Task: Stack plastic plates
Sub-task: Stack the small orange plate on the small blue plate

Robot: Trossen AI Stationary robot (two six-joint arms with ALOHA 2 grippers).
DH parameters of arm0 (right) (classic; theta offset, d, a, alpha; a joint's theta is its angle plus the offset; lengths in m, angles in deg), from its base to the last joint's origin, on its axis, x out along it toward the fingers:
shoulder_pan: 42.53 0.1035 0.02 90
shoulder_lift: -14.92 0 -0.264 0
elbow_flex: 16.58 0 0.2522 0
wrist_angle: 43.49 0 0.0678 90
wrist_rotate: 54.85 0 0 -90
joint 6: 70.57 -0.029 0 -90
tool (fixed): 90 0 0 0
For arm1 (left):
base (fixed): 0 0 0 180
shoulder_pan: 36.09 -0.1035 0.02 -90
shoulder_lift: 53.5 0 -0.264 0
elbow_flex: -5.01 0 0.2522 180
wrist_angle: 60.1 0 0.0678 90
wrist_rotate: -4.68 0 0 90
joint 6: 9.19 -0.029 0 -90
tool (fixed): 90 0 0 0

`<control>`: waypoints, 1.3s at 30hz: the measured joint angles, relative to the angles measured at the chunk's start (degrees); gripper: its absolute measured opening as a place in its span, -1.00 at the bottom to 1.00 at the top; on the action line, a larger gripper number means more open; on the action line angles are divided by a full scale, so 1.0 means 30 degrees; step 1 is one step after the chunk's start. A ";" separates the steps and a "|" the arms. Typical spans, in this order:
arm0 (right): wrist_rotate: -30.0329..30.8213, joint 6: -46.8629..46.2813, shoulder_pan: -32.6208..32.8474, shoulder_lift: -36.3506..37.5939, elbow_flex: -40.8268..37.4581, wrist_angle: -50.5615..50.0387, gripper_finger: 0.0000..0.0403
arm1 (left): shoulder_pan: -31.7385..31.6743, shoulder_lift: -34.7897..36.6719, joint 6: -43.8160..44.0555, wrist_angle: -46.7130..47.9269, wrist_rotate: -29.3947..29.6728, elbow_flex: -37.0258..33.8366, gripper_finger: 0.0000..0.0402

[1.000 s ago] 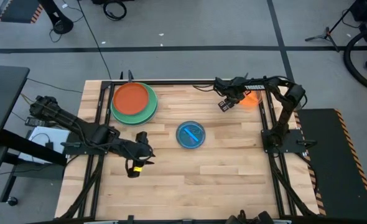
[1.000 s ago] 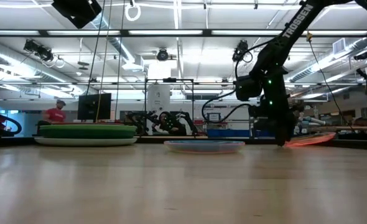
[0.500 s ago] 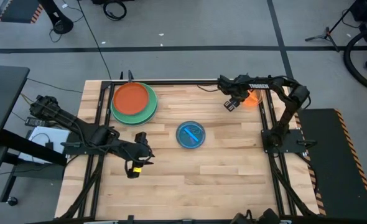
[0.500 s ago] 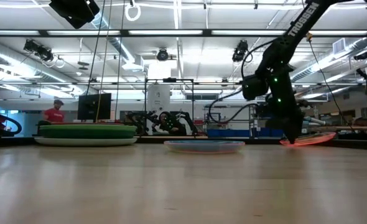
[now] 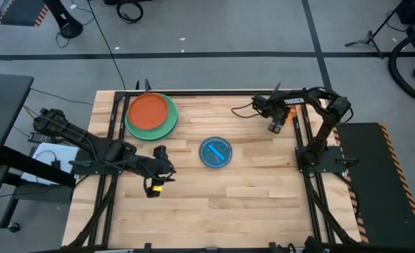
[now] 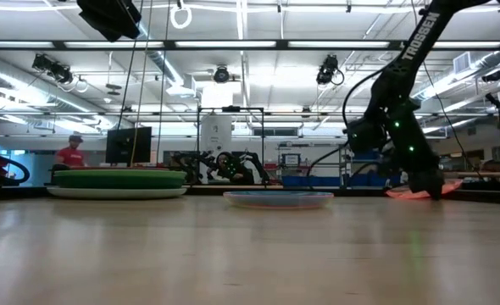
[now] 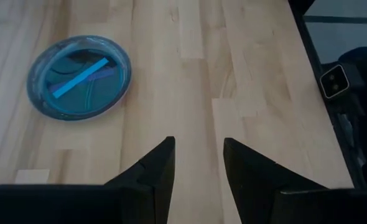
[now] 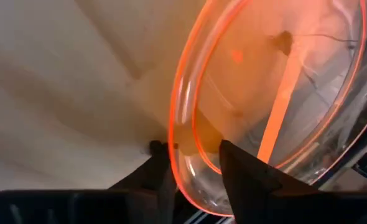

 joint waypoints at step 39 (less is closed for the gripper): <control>-0.1417 1.0448 2.1081 0.2427 0.1384 0.8912 -0.98 | 0.1883 -0.0313 0.1152 -0.2796 0.3069 -0.1009 -0.28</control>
